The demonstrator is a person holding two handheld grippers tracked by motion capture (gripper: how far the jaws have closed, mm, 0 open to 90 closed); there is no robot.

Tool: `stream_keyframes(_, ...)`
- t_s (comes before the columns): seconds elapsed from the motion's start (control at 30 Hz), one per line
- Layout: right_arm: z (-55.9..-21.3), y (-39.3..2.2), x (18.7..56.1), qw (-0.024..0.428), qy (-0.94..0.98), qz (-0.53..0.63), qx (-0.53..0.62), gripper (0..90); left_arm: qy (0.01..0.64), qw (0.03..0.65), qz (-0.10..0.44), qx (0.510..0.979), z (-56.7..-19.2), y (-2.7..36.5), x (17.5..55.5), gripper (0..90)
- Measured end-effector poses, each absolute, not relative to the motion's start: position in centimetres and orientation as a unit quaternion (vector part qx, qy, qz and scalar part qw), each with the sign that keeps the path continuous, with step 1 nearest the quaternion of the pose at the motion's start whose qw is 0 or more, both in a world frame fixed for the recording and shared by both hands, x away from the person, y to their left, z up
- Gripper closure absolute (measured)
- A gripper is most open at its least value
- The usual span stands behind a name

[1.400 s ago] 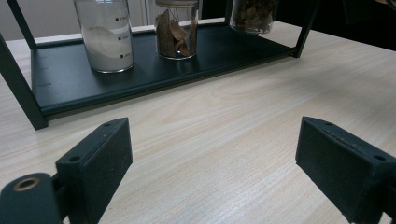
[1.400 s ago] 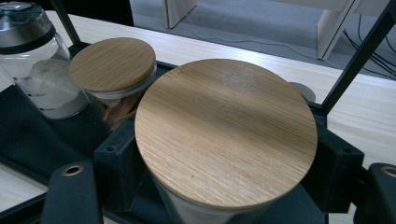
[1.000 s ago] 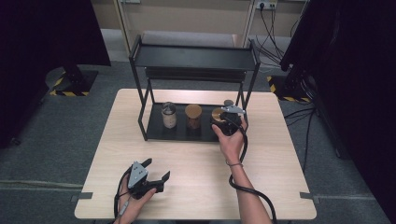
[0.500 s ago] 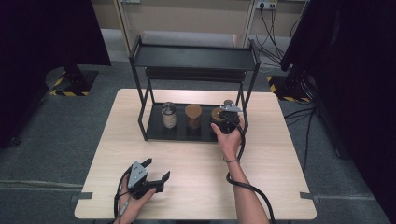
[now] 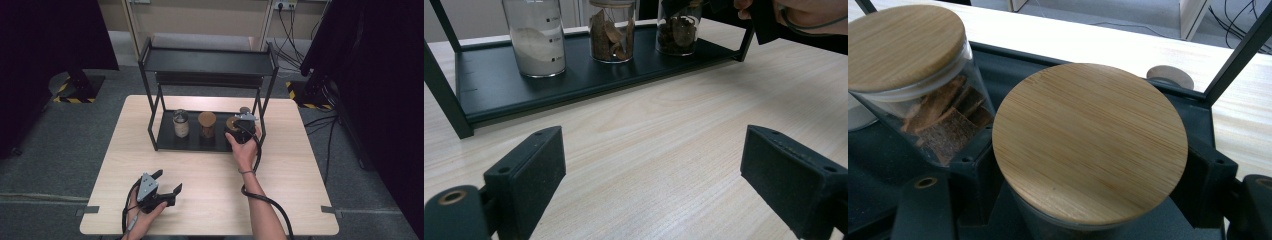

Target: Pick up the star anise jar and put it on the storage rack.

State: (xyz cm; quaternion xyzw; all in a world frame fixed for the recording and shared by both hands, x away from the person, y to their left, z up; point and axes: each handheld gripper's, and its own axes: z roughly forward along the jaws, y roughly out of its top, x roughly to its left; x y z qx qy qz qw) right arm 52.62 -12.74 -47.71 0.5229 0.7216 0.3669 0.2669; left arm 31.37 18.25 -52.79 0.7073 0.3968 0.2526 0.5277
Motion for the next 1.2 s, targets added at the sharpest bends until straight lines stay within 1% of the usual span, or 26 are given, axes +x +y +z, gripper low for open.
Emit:
stream_keyframes(0.43, -47.9, -13.0, 52.5, 0.263, 0.722, 0.373, 0.519, 24.1, 0.396, 0.527, 0.254, 0.708, -52.8, 18.2, 31.3, 10.3)
stream_keyframes(0.73, -47.6, -13.0, 52.3, 0.251, 0.722, 0.379, 0.522, 11.7, 0.396, 0.526, 0.254, 0.708, -52.8, 18.2, 31.3, 10.3)
stream_keyframes(1.2, -46.7, -13.1, 51.2, 0.244, 0.72, 0.392, 0.518, 6.2, 0.395, 0.525, 0.255, 0.709, -52.8, 18.2, 31.3, 10.3)
